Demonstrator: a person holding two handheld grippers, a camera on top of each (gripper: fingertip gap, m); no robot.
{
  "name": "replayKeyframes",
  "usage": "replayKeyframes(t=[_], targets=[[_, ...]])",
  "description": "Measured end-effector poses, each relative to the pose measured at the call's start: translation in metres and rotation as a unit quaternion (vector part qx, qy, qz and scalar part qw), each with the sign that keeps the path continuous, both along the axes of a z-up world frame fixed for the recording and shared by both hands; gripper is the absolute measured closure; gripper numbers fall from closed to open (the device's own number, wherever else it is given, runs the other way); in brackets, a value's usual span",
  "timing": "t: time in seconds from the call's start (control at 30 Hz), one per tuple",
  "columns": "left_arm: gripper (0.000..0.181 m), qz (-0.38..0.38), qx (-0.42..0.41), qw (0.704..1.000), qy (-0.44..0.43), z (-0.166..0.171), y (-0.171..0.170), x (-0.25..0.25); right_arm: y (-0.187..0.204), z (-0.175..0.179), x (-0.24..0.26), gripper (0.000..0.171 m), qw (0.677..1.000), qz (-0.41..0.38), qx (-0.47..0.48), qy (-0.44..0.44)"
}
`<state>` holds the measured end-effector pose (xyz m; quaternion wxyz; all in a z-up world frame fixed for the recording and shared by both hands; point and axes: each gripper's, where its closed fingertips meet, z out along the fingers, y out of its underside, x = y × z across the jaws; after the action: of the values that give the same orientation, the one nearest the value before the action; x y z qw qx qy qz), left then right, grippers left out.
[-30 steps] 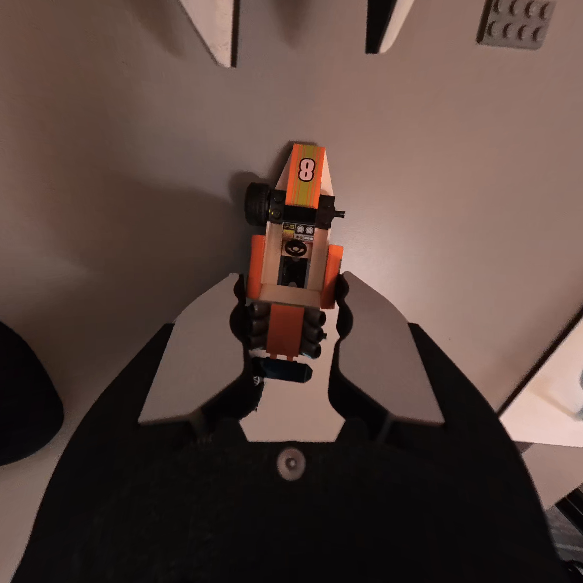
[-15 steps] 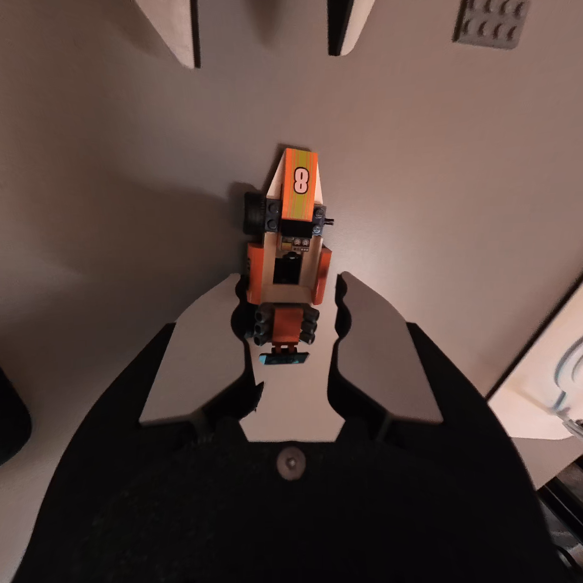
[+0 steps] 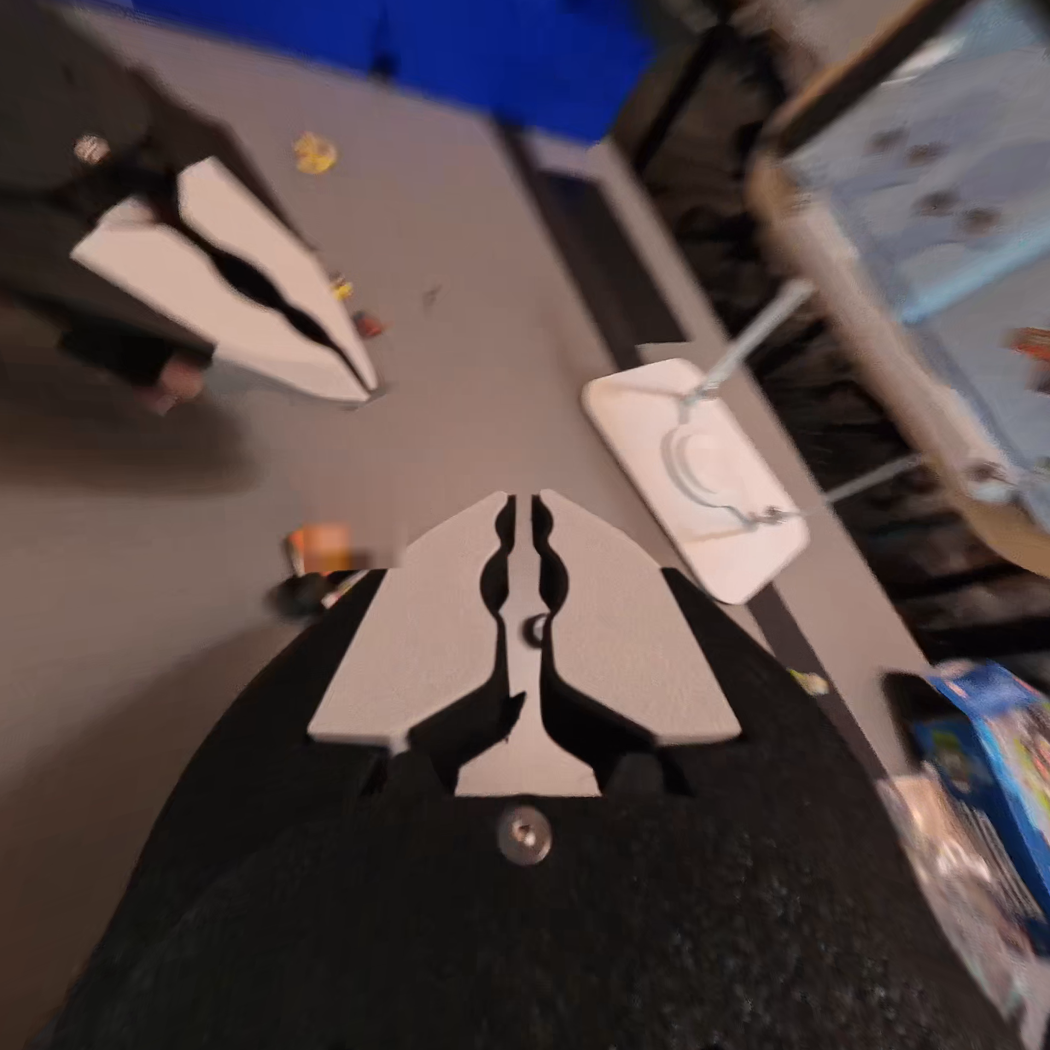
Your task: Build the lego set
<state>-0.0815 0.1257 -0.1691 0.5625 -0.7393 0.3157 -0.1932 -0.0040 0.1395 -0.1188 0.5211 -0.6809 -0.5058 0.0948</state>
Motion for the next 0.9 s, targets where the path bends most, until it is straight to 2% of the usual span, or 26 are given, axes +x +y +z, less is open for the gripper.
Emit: replayKeyframes(t=[0.07, 0.17, 0.3, 0.37, 0.43, 0.53, 0.77, 0.9], targets=[[0.181, 0.038, 0.033, 0.998, 0.025, 0.014, 0.022, -0.003, 0.016, 0.022, 0.016, 0.170, 0.995, -0.073, 0.044, 0.060], [0.181, 0.082, 0.064, 0.994, 0.037, 0.036, 0.047, -0.004, 0.024, 0.040, 0.036, 0.171, 0.974, -0.149, 0.046, 0.166], [0.181, 0.111, 0.078, 0.991, 0.014, 0.057, 0.067, 0.006, 0.021, 0.038, 0.060, 0.171, 0.942, -0.208, 0.055, 0.256], [0.181, 0.134, 0.096, 0.986, 0.011, 0.058, 0.075, 0.006, 0.023, 0.025, 0.073, 0.171, 0.936, -0.234, 0.070, 0.252], [0.180, 0.152, 0.103, 0.983, 0.021, 0.044, 0.079, 0.002, 0.024, 0.008, 0.084, 0.171, 0.937, -0.248, 0.075, 0.234], [0.179, 0.131, 0.055, 0.990, 0.012, 0.020, 0.062, 0.003, 0.028, -0.011, 0.094, 0.171, 0.943, -0.256, 0.064, 0.204], [0.181, 0.119, 0.053, 0.991, 0.018, 0.014, 0.020, -0.004, 0.026, -0.004, 0.101, 0.170, 0.943, -0.260, 0.062, 0.201], [0.181, 0.134, 0.058, 0.989, 0.023, 0.014, 0.020, -0.007, 0.022, -0.002, 0.094, 0.170, 0.947, -0.254, 0.073, 0.185]])
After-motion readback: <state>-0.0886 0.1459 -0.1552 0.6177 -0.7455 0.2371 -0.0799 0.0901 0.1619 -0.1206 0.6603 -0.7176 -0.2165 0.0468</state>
